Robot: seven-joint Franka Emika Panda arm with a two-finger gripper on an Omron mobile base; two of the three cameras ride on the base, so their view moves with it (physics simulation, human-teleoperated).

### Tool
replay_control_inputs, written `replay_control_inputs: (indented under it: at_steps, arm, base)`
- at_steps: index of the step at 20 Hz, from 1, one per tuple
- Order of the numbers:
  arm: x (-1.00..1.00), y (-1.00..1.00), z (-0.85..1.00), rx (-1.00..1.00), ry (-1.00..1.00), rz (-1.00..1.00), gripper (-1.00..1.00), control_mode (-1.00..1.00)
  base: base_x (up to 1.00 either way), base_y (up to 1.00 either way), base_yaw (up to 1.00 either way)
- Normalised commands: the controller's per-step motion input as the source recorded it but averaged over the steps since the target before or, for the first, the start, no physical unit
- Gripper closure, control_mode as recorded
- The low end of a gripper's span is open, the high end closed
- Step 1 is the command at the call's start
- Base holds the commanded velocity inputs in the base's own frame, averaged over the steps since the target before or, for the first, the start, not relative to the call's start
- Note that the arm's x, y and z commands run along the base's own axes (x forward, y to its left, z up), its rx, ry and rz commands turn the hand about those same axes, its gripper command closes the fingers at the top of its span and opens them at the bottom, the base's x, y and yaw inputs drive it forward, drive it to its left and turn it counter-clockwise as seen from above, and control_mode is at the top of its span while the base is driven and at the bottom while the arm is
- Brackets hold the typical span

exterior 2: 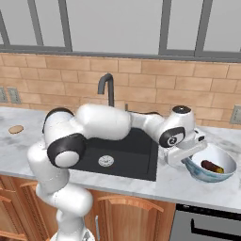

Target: Pick the sweet potato from the sink and place it in the bowl. Then pick the bowl and place it in the microwave. Then close the microwave door and press the start button.

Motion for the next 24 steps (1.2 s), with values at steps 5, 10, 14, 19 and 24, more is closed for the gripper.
replay_control_inputs:
  at_steps: [5, 10, 14, 19, 24]
  arm:
    - [-0.38, 0.77, 1.0, -0.03, -0.07, 0.18, 1.0, -1.0]
    - [-0.26, 1.0, 1.0, -0.07, -0.09, 0.25, 1.0, -1.0]
    - [-0.26, 1.0, 1.0, -0.09, 0.0, 0.27, 1.0, -1.0]
    - [-0.39, 1.0, 1.0, -0.07, 0.0, 0.36, 1.0, -1.0]
    - [-0.44, 0.96, 1.0, -0.03, -0.04, 0.39, 1.0, -1.0]
  base:
    - [0.0, 0.0, 0.0]
    - [0.0, 0.0, 0.0]
    - [0.0, 0.0, 0.0]
    - [0.0, 0.0, 0.0]
    - [0.0, 0.0, 0.0]
